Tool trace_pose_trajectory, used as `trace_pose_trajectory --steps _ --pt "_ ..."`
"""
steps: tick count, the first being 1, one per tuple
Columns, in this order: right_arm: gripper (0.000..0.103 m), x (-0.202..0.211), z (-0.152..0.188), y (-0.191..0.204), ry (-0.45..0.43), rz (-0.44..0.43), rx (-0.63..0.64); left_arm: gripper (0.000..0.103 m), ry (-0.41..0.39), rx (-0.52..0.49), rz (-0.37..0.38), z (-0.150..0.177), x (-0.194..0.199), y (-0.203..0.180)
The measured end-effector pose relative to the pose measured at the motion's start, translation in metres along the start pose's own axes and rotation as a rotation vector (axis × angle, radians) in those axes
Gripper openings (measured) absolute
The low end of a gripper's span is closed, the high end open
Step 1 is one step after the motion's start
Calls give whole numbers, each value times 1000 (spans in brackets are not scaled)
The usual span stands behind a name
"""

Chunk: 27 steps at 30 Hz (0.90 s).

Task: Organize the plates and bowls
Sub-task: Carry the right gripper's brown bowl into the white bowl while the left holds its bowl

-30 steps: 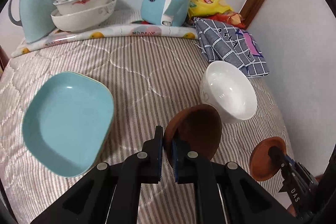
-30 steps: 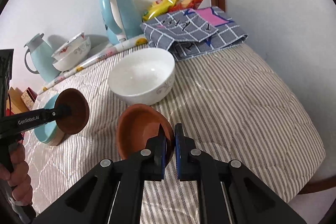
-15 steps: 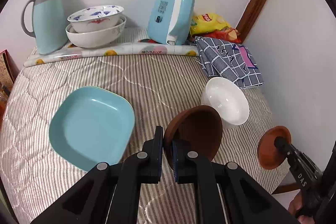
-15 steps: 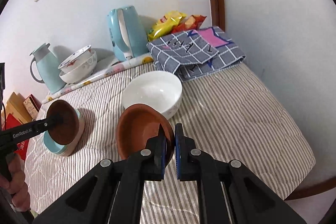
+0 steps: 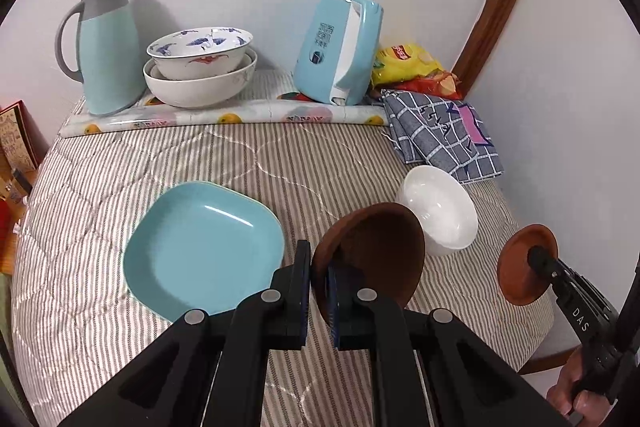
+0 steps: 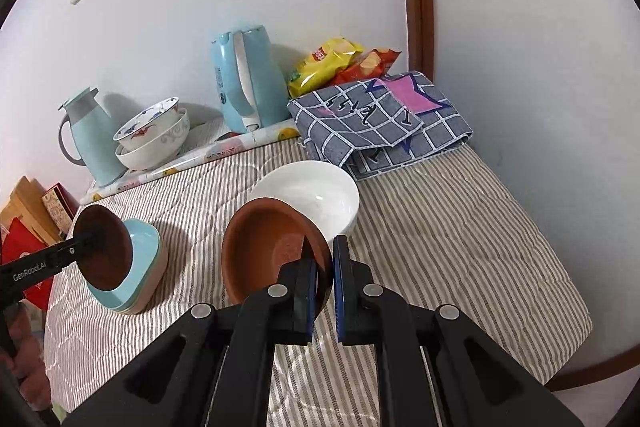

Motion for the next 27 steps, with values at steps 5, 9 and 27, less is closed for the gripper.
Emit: trace_pose_trajectory --steps 5,9,27 --pt "8 -6 -8 2 -1 2 9 8 -4 10 -13 -6 -3 7" --pt "8 -12 -13 2 1 3 13 8 -5 15 -21 -11 -7 11" --pt "8 -68 -30 -18 53 12 -5 8 54 15 -28 -27 -52 4"
Point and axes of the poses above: each gripper's, at about its wrist camera, not at the fingertips, and x roughly against the way its jaws point, y to its left, z to its underside, the point moved 3 cm from there along -x, roughly the way its jaws point, and after that the axes turned 14 degrees about -z, right-handed, at the moved point
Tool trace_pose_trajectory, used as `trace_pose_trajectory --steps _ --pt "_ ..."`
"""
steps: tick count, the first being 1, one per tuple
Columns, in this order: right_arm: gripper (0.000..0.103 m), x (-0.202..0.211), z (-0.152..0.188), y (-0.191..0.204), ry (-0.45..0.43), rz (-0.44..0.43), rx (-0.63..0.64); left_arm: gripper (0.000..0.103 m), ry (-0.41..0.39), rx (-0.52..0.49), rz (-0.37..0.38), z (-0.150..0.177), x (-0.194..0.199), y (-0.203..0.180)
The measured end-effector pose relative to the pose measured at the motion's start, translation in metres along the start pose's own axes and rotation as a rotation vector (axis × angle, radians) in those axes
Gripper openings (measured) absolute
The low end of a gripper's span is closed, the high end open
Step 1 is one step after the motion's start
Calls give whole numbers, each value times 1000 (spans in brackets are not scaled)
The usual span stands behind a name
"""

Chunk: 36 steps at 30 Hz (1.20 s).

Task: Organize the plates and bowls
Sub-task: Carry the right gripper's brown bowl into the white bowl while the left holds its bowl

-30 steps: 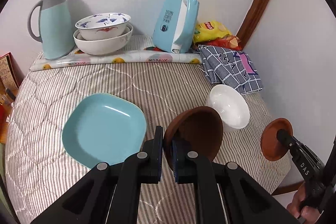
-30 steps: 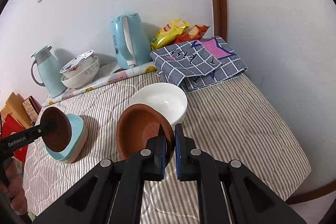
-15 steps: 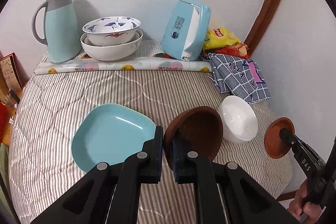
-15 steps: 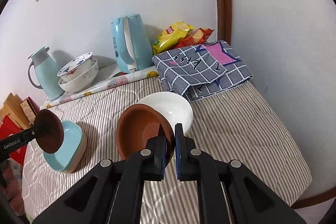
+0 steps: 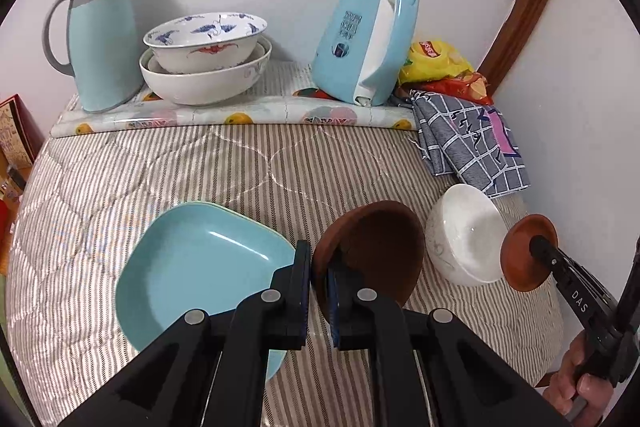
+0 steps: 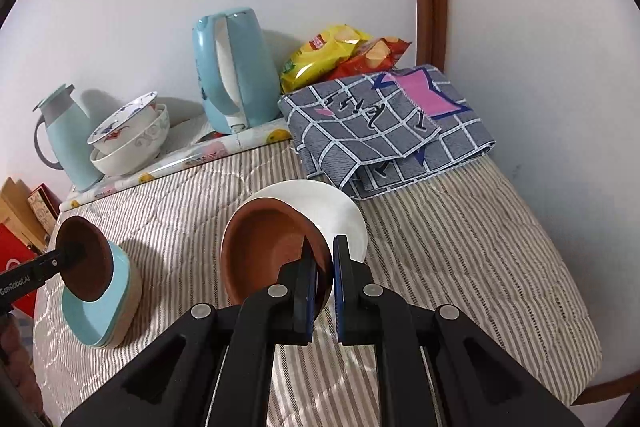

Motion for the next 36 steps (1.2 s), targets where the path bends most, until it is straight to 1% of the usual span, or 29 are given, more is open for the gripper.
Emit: trace_pose_trajectory --steps 6,12,16,26,28,31,36 --pt "8 -27 -2 -9 39 -4 -20 8 18 -3 -3 -6 -16 -3" --pt "8 -56 -1 -10 87 -20 -6 8 35 8 -6 -11 -30 0" --pt "8 -73 -1 -11 123 6 0 8 49 8 -8 -13 -41 0" --pt "8 -97 -1 -13 184 6 -1 8 76 8 -2 -14 -60 -1" --pt "8 -98 -2 -13 183 3 -3 8 80 6 2 -15 -63 -2" --pt "8 -100 -5 -13 194 13 7 8 86 4 7 -15 -66 -3" --pt "9 -110 -7 -11 242 76 64 8 90 6 15 -16 -70 -3"
Point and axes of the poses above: each gripper's, at about its wrist camera, not at the fingertips, and x roughly against the way its jaws point, y to its left, z to its underside, the point moved 3 cm from there along -x, roughly the way its jaws point, and after that the axes turned 14 degrees about -z, right-handed, at the moved point
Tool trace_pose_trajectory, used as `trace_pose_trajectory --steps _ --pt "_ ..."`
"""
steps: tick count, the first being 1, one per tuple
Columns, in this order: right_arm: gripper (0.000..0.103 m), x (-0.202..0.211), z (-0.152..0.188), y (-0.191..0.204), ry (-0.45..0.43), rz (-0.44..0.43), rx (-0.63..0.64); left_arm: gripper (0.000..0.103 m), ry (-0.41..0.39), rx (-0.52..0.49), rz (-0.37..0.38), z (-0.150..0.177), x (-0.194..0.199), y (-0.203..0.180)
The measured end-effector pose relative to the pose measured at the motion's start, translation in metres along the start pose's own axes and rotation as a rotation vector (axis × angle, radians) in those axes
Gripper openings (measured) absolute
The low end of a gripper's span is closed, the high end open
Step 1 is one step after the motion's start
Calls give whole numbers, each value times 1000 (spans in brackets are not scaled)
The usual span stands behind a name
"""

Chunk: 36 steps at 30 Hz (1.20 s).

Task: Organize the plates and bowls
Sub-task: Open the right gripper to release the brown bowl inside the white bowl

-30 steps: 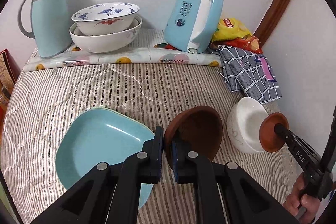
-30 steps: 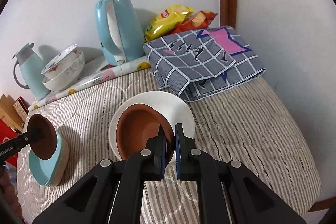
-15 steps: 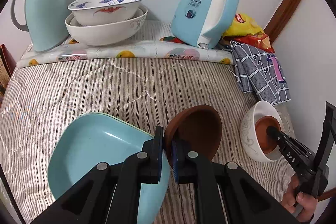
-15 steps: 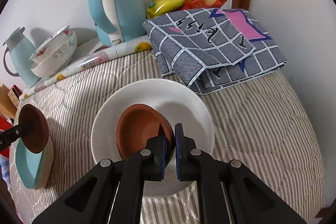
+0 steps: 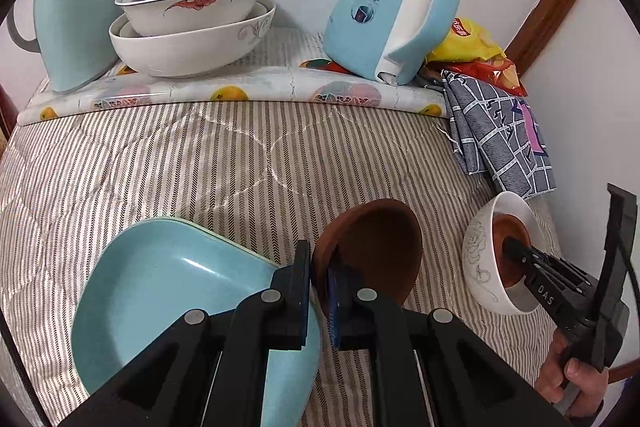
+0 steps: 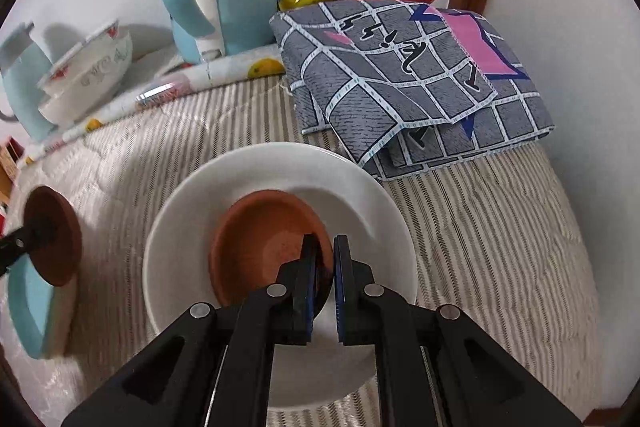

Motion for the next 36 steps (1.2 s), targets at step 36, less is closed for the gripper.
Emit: trace_pose_trajectory --steps 36 --pt "37 58 11 5 -122 26 35 8 -28 -27 8 8 33 -29"
Point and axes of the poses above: each gripper's, at about its wrist camera, not at the fingertips, and x roughly against the way its jaws point, y to its left, z to its underside, the point moved 3 cm from there along -x, roughly the way its jaws point, and after that the axes turned 14 degrees about -z, right-handed, at the moved point
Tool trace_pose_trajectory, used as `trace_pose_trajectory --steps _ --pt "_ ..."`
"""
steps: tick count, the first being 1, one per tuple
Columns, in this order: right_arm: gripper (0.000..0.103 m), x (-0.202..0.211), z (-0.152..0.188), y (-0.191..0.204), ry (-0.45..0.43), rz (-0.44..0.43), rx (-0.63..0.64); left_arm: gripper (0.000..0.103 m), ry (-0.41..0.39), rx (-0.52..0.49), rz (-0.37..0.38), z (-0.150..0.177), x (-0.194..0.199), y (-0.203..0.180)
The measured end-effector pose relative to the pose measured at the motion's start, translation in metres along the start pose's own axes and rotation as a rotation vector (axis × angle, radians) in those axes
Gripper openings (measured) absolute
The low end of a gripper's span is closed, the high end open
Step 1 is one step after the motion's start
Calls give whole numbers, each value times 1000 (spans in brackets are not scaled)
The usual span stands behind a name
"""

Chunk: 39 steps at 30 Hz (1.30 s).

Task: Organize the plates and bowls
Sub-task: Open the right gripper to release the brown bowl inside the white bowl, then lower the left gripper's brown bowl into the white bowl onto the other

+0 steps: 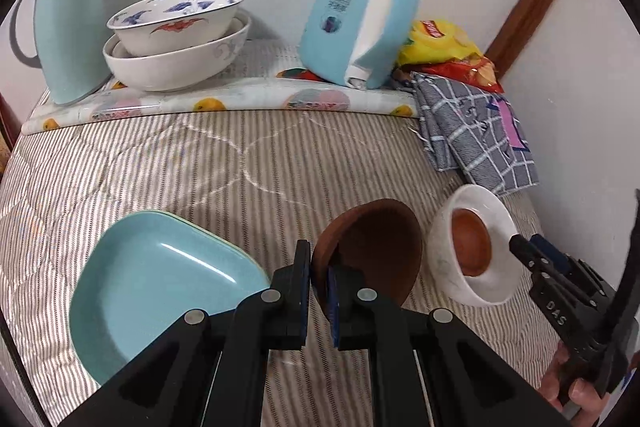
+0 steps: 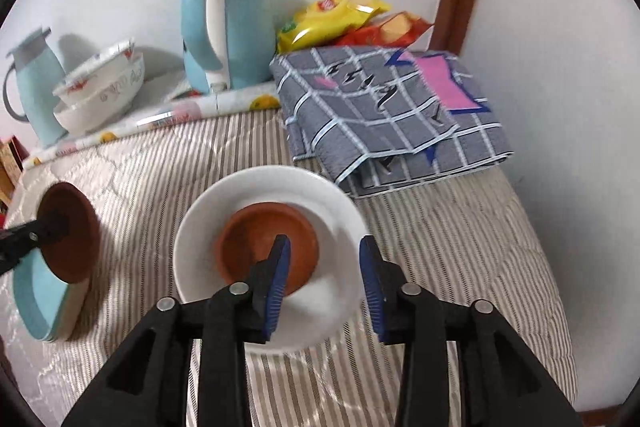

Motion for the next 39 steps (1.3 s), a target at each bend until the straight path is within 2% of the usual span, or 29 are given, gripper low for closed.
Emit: trace_pose_trajectory --steps 10,19,28,39 --pt "37 44 18 -28 -56 -19 -47 8 -7 -37 18 10 18 -42" --pt "39 72 36 -62 -84 -13 -90 8 6 -57 35 12 19 -74" --pt "41 79 49 -84 -86 -8 -118 8 8 -83 35 5 14 -103" --pt "41 72 60 -104 -73 -13 -154 8 42 -114 22 0 -14 -132"
Point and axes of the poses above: each gripper's, at about its wrist camera, not at the fingertips, and x roughly against the way its jaws point, y to its left, z to its underside, the point moved 3 cm from there along -x, roughly the way its jaws point, and after that the axes turned 14 degrees about -z, right-handed, at the moved point
